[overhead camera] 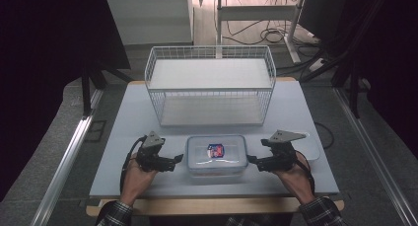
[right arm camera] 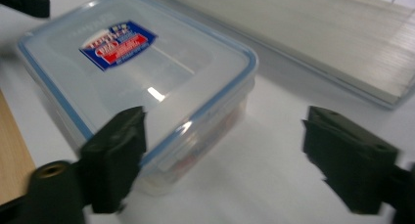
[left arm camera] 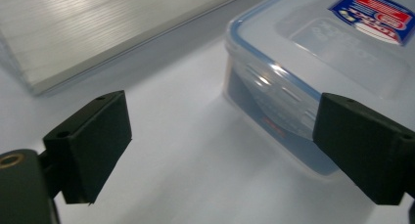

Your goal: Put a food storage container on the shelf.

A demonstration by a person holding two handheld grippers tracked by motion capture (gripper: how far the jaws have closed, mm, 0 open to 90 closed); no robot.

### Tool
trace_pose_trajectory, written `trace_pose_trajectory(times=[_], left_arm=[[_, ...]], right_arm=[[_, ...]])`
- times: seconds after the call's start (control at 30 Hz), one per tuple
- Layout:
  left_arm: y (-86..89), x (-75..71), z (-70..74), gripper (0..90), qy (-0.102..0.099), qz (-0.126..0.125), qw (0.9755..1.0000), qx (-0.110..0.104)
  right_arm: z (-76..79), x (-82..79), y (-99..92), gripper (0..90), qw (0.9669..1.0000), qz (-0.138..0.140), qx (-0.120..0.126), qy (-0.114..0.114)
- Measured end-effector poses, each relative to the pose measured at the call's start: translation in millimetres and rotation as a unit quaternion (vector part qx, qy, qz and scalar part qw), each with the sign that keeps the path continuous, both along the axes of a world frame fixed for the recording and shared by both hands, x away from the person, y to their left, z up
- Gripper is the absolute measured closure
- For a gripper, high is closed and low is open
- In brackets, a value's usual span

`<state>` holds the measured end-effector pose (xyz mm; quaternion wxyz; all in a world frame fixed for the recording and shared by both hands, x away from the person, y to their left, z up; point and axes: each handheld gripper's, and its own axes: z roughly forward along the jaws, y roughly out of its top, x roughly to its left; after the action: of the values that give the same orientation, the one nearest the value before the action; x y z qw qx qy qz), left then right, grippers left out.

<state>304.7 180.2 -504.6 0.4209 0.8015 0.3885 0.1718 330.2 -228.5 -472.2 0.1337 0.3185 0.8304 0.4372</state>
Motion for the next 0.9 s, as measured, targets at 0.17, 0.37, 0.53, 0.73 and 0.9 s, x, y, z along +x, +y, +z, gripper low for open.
trace_pose_trajectory(times=[0.17,0.37,0.53,0.73,0.9], left_arm=[[-0.5,1.8,0.6,6.6,0.018,0.0,0.9998,-0.005],[-10.0,2.9,3.7,5.1,0.04,-0.009,0.9991,-0.001],[-10.7,5.0,8.9,1.6,0.056,-0.021,0.9977,-0.032],[-22.0,11.2,9.3,3.1,0.081,-0.044,0.9943,-0.054],[-28.7,18.9,3.4,1.3,0.103,-0.051,0.9917,-0.058]], right_arm=[[0.2,1.1,0.6,7.9,1.0,0.003,0.006,-0.005],[-1.0,4.0,8.4,4.7,0.9998,0.014,-0.001,0.014],[-4.6,7.6,16.2,2.3,0.9988,0.01,-0.007,0.047],[-2.9,12.9,22.5,7.8,0.9962,0.02,-0.01,0.085],[-7.0,16.9,25.4,7.6,0.9944,0.026,0.001,0.103]])
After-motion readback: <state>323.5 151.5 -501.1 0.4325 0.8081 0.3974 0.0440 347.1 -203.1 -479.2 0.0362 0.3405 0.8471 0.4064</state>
